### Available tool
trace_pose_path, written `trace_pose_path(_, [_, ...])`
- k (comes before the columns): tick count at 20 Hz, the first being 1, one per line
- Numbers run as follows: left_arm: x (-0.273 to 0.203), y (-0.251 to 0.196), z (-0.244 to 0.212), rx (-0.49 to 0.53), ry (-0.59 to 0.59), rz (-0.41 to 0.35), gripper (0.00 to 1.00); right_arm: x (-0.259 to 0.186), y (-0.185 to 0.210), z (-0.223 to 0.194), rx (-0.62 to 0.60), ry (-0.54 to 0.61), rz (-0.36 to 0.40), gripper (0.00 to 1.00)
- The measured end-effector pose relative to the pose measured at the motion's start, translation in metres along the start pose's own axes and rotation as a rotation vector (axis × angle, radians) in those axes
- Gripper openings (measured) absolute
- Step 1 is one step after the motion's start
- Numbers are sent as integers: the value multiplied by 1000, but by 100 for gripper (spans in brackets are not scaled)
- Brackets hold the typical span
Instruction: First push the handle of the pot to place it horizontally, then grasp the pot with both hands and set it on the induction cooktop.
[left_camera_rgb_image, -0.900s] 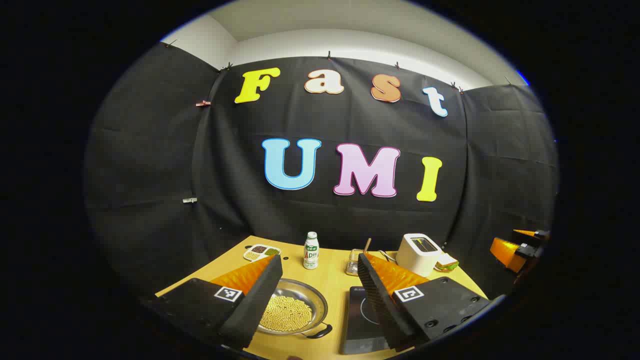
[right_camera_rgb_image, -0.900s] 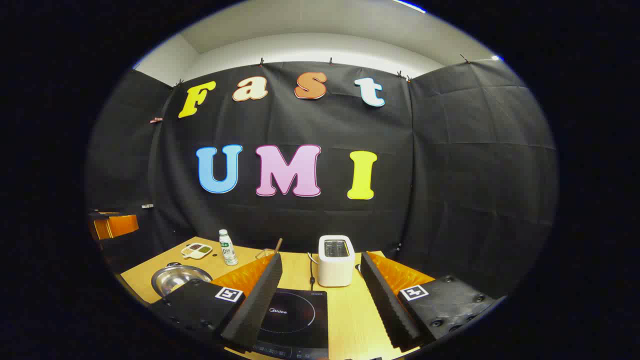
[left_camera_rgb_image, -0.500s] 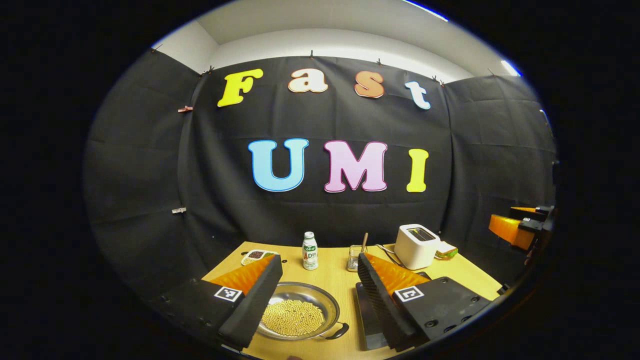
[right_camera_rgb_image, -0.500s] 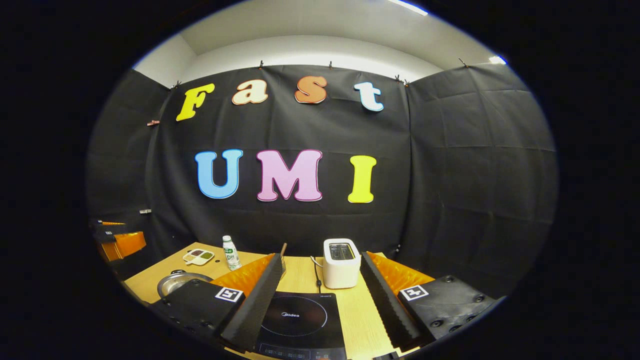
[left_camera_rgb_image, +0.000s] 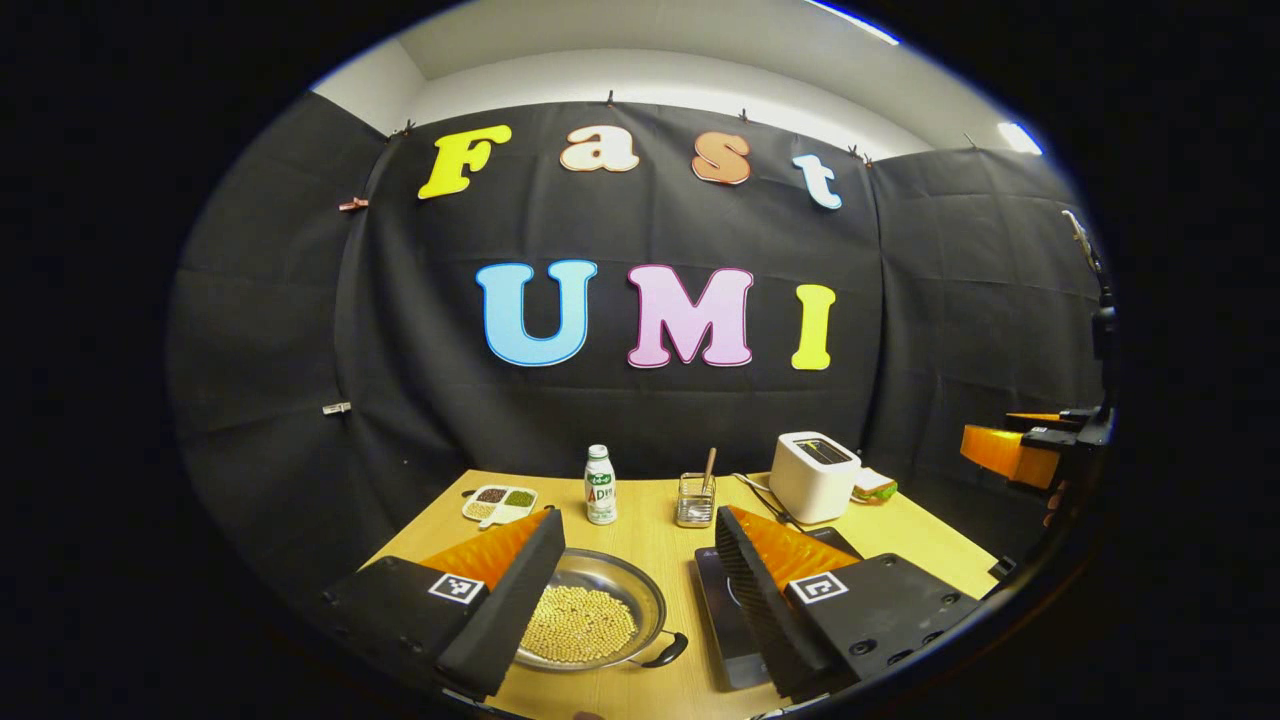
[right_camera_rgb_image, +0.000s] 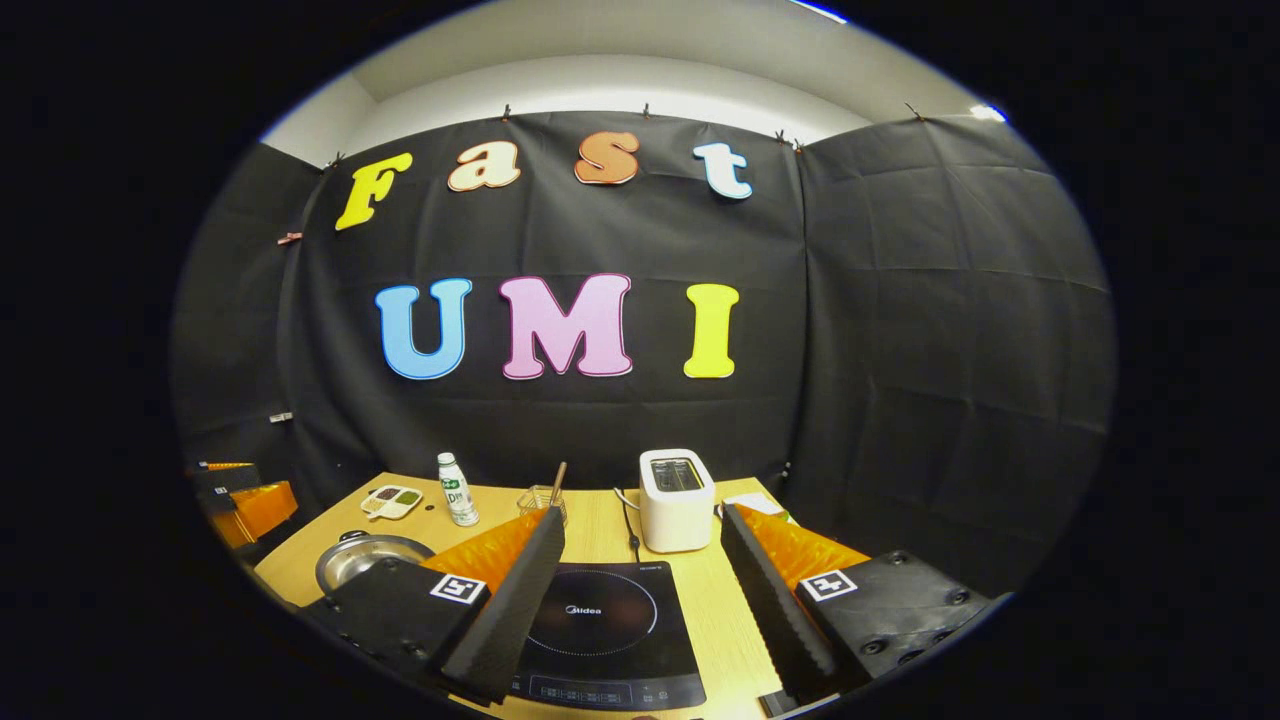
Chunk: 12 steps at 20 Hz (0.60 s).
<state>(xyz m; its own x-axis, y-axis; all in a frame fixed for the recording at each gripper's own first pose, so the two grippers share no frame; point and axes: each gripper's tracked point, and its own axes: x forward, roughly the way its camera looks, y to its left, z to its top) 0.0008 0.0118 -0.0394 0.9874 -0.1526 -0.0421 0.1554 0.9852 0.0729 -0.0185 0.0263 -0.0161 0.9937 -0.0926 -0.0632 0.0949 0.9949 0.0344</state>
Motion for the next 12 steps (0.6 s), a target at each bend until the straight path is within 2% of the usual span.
trace_pose_path(9, [-6, 29, -23, 0, 54, -29, 95, -9, 22, -8, -16, 17, -23, 98])
trace_pose_path(12, [-7, 42, -44, -24, 108, -71, 92, -13, 32, -10, -41, 20, -37, 98])
